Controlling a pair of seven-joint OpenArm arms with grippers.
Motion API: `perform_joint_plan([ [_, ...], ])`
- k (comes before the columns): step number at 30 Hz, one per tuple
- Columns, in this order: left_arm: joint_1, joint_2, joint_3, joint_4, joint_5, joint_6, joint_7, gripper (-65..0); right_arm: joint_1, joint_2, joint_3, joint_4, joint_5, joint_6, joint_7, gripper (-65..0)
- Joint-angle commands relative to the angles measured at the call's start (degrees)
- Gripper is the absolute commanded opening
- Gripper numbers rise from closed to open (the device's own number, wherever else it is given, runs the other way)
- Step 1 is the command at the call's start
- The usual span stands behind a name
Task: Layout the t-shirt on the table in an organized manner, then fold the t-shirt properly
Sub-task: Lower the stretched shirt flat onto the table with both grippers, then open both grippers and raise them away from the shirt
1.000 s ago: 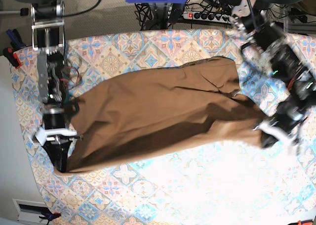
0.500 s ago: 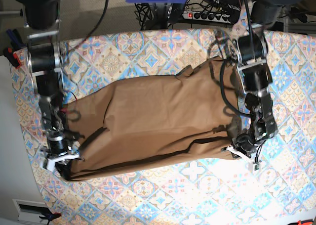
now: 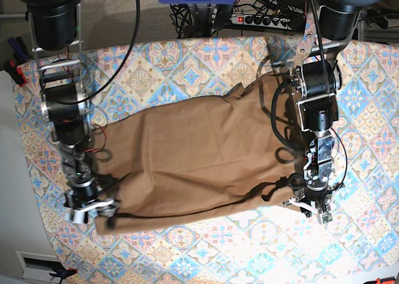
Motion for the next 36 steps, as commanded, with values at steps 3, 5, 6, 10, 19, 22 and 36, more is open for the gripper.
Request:
perform_joint_plan([
  [3, -4.7, -0.2, 0.0, 1.2, 0.1, -0.1, -2.3, -46.6, 3.0, 0.8, -4.2, 4.0, 0.5, 0.4, 2.5, -2.5],
  [5, -5.0, -0.2, 0.0, 1.2, 0.2, -0.1, -2.4, -46.5, 3.0, 0.8, -4.2, 4.4, 0.6, 0.4, 2.5, 0.0],
  [6, -5.6, -0.2, 0.0, 1.3, 0.7, -0.1, -2.4, -46.5, 3.0, 0.8, -4.2, 4.4, 0.7, 0.3, 2.5, 0.0],
  [10, -6.6, -0.1, 0.0, 1.7, 5.5, -0.1, -2.3, -46.4, 3.0, 0.8, -4.2, 4.2, 1.0, 0.3, 2.5, 0.0],
  [19, 10.5, 5.7, -0.5, 25.5, 12.8, -0.1, -2.1, -46.8, 2.7, 0.9, -1.5, 4.4, 1.0, 0.2, 2.3, 0.0],
  [22, 18.4, 7.6, -0.5, 37.1, 12.7, -0.1, -2.1, -47.0, -0.3, 1.1, 3.7, 4.4, 0.7, 0.2, 1.0, 0.0],
  [36, 35.2, 11.3, 0.1, 75.7, 11.7, -4.6, 26.2, -47.0, -33.2, 6.1, 31.8, 51.4, 0.6, 0.2, -32.8, 0.0],
])
